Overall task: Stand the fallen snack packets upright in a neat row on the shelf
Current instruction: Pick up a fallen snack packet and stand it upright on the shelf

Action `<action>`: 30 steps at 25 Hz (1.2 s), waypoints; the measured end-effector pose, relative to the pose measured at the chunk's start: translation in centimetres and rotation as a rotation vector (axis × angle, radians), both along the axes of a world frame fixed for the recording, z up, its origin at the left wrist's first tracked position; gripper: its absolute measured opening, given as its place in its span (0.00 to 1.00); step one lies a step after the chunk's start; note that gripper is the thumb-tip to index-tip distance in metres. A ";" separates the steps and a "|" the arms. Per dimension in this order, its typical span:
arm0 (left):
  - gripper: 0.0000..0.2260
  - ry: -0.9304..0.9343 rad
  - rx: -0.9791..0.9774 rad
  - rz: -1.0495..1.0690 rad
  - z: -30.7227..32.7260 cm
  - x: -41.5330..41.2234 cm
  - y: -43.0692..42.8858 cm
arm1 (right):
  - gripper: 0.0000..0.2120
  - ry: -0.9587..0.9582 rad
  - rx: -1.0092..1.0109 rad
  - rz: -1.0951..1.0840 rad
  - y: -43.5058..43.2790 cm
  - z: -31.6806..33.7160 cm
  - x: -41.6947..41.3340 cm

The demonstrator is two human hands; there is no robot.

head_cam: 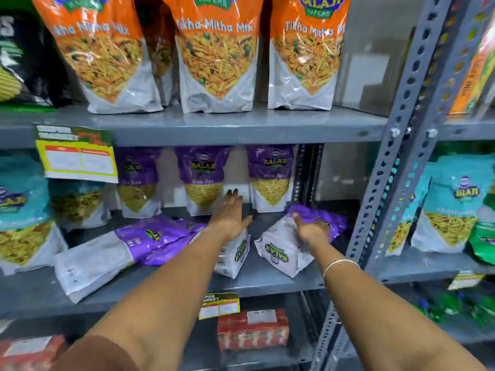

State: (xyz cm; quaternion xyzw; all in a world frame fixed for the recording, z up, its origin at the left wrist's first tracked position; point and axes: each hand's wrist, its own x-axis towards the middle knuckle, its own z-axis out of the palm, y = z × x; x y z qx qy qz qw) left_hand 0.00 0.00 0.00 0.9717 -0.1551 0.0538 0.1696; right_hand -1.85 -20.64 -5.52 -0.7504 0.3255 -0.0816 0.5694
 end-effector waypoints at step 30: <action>0.29 0.439 -0.791 0.031 -4.8 10.0 -4.8 | 0.35 -0.306 0.024 0.242 -2.7 -0.9 8.1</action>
